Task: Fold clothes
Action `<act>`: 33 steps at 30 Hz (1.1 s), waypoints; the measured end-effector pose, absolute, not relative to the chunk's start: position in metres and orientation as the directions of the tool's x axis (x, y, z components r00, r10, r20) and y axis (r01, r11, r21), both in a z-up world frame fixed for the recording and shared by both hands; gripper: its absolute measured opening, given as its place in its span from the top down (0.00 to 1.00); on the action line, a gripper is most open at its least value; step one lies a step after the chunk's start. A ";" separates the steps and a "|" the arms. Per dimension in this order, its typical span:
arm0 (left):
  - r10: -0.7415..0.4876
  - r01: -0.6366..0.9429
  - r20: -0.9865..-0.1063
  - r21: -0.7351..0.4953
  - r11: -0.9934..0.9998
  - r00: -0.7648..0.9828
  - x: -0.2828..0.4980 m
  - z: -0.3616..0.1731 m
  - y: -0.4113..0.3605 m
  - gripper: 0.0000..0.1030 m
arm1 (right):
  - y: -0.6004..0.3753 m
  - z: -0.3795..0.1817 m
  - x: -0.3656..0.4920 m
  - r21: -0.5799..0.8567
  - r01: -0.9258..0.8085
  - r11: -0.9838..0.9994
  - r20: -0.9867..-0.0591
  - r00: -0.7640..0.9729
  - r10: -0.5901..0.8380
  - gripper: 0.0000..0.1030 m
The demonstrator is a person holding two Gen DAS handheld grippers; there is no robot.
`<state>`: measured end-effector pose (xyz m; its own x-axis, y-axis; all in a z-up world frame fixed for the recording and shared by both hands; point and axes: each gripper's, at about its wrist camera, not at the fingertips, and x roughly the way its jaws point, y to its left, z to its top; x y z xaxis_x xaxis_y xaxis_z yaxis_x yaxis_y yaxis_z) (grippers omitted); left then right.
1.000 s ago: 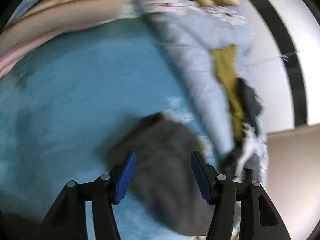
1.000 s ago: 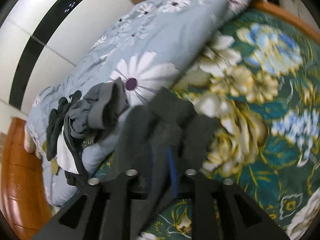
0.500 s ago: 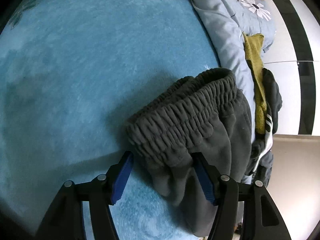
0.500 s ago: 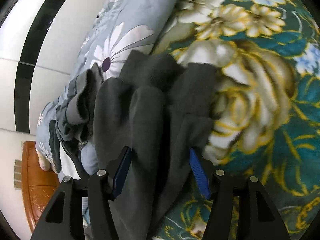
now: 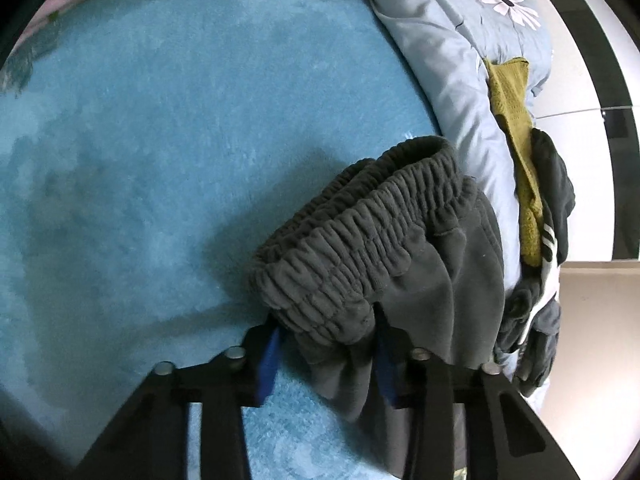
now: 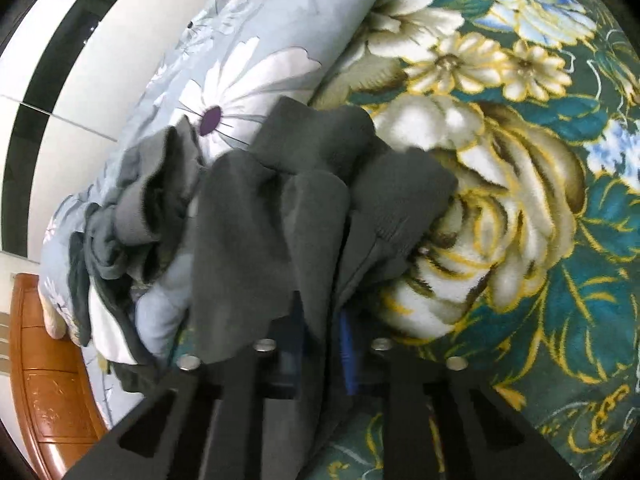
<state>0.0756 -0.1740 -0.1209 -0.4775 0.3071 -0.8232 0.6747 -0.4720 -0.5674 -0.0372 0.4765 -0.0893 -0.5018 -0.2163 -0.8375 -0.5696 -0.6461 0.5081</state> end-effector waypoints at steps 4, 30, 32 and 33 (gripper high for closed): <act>0.289 0.623 -0.797 -0.597 -0.505 -0.530 0.073 -0.092 -0.178 0.69 | 0.476 -0.060 -0.025 0.593 -0.497 -0.634 -0.767 -0.587 -0.257 0.91; 0.263 0.635 -0.879 -0.471 -0.612 -0.398 0.097 -0.105 -0.216 0.68 | 0.483 -0.093 0.184 0.579 -0.563 -0.589 -0.807 -0.500 -0.315 0.89; 0.279 0.649 -0.871 -0.488 -0.583 -0.405 0.100 -0.109 -0.220 0.65 | 0.482 -0.087 0.180 0.562 -0.555 -0.613 -0.817 -0.485 -0.310 0.84; 0.288 0.656 -0.865 -0.499 -0.566 -0.410 0.102 -0.110 -0.222 0.65 | 0.482 -0.084 0.182 0.555 -0.550 -0.624 -0.821 -0.483 -0.305 0.82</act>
